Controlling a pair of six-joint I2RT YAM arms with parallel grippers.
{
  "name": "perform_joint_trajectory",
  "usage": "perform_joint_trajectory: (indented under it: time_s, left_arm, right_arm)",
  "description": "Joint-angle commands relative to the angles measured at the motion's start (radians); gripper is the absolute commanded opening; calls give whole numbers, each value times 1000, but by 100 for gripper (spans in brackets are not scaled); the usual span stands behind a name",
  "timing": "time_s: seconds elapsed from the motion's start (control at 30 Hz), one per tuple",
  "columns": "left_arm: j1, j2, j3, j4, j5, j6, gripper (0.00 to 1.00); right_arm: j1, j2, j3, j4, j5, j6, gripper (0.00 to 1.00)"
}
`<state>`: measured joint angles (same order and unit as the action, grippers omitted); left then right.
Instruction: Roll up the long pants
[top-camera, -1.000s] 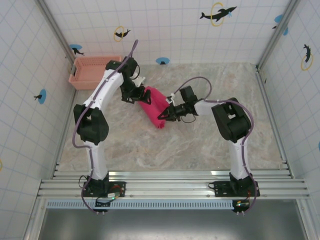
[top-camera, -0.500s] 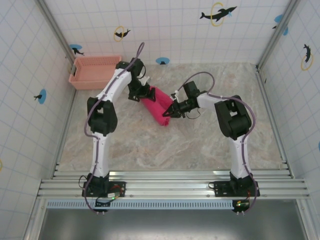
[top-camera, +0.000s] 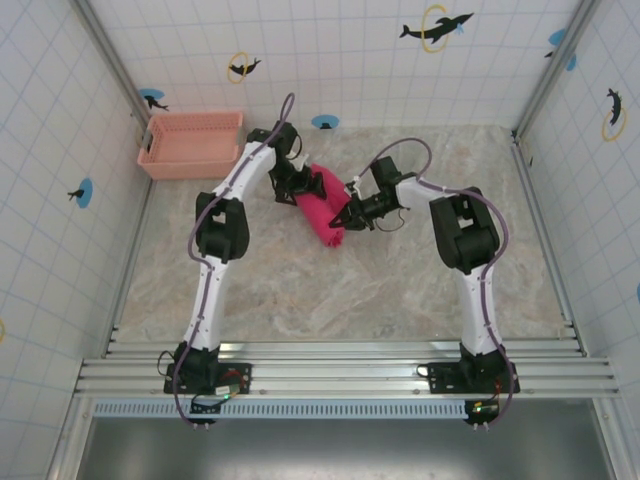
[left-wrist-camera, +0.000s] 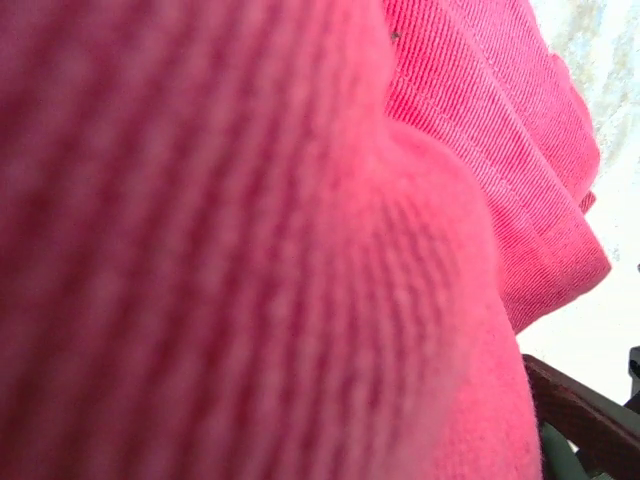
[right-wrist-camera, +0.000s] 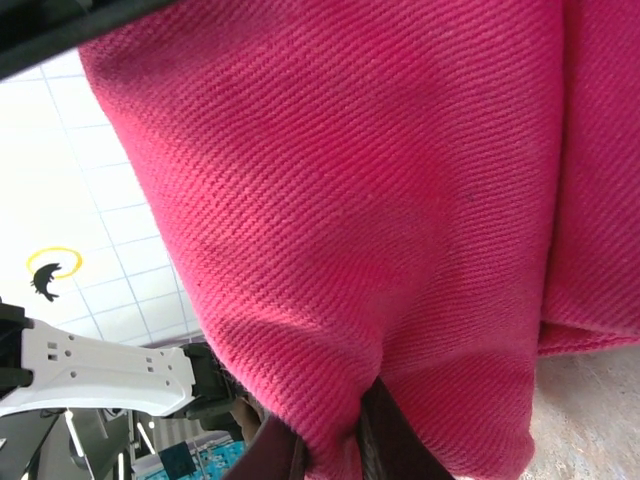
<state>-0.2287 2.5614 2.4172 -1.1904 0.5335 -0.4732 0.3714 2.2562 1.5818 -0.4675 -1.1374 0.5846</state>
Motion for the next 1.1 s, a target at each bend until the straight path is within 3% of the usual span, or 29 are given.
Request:
perform_joint_trajectory:
  time_s: [0.0,0.1,0.17,0.2,0.3,0.43,0.6,0.77,0.8,0.87,0.9,1.07]
  left_arm:
    - [-7,70,54,-12,83,-6,88]
    - [-2,66,58,-61,71,33,62]
    - [5,52,40,-87,68,47,17]
    - [5,44,30,-99,57,53,0]
    - [7,17,-9,-123,41,67,0]
    - [8,-3,-15,-175,22,69,0]
    - [8,-25,-16,-215,1,60,0]
    - [7,-33,-26,-221,-1,44,0]
    - [6,-36,-29,-222,-4,44,0]
    - [6,-44,-38,-221,-7,45,0]
    - [6,-48,-41,-222,-9,47,0]
    - [6,-69,-75,-219,-18,59,0]
  right_arm:
    - [-3,34,54,-119,-8,-52,7]
    - [-9,58,137,-290,22,-198,10]
    - [-21,61,196,-393,71,-289,13]
    - [-27,54,213,-410,87,-307,13]
    - [-48,48,261,-464,158,-362,15]
    - [-67,48,369,-601,282,-508,34]
    - [-22,-112,396,-660,412,-687,75]
    - [133,-187,360,-686,642,-748,78]
    - [173,-193,349,-680,708,-746,86]
    - [262,-193,334,-665,803,-774,89]
    - [290,-189,334,-659,878,-768,99]
    - [404,-156,321,-557,1064,-758,98]
